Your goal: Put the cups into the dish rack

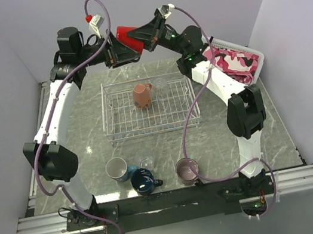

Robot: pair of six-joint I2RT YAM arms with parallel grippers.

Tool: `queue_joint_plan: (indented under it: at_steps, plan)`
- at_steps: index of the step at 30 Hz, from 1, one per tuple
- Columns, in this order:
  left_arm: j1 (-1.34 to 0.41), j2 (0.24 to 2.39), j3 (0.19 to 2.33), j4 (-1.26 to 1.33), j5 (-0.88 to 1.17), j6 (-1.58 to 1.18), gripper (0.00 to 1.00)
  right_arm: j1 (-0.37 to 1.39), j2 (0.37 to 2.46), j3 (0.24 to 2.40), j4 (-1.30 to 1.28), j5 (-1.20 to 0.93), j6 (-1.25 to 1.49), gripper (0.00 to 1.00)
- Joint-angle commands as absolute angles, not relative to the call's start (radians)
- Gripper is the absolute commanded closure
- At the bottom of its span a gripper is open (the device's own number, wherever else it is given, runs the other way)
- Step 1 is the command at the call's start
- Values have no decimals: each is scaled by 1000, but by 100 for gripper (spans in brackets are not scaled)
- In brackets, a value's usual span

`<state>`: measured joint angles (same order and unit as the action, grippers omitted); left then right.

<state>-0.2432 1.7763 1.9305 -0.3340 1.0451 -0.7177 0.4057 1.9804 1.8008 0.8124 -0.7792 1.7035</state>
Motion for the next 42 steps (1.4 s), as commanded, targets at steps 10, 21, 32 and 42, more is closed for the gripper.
queue_joint_plan:
  at_steps: [10,21,32,42]
  plan:
    - [-302,1827,2102,-207,911,-833,14,463,1911,1732,928,-749,1726,100]
    - [-255,1772,1964,-63,1026,-968,90,446,1933,1830,657,-779,1496,100]
    - [-203,1703,1881,-61,1034,-991,20,402,2014,2002,486,-784,1324,100]
    - [-204,1694,1894,-72,1006,-991,3,357,2071,2062,561,-739,1367,100]
